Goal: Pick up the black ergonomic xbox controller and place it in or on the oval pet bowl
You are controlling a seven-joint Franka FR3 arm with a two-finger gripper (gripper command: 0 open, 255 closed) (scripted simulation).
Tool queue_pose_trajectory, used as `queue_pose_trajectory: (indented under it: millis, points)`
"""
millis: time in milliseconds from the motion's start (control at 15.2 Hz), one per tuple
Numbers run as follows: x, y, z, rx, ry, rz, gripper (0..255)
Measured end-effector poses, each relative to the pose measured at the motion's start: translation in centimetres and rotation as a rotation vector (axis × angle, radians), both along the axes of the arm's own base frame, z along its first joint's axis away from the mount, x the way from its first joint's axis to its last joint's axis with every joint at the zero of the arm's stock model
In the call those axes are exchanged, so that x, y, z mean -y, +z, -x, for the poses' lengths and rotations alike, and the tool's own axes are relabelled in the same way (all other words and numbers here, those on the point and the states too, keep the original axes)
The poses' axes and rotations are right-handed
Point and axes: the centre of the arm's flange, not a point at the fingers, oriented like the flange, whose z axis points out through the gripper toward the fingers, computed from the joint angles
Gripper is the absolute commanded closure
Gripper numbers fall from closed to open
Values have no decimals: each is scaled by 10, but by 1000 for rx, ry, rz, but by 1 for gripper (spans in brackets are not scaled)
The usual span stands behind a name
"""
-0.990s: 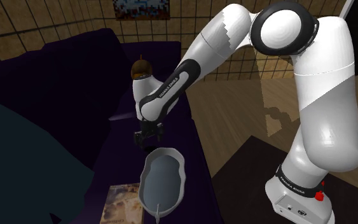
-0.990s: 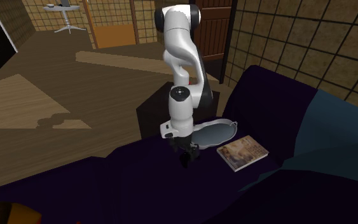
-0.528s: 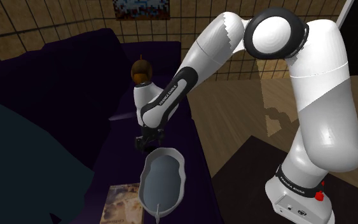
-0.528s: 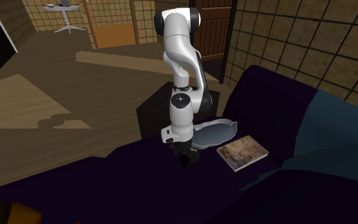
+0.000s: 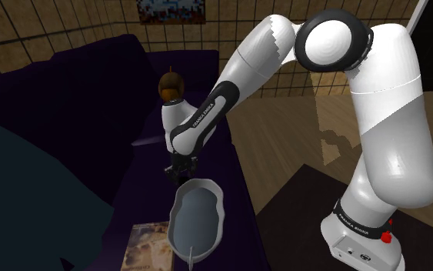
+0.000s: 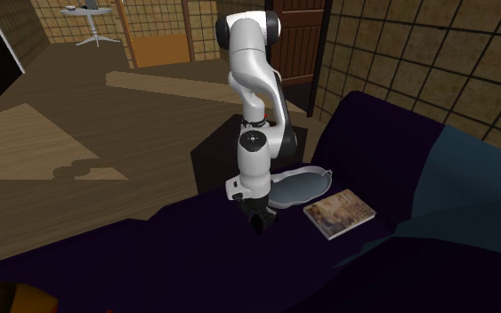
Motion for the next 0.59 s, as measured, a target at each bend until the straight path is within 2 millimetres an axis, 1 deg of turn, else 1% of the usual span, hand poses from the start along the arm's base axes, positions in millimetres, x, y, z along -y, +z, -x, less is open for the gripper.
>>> queue_pose_trajectory:
  millis: [528,594]
  points:
    - [0,0,0,0,0,0,255]
    - [0,3,0,0,0,0,255]
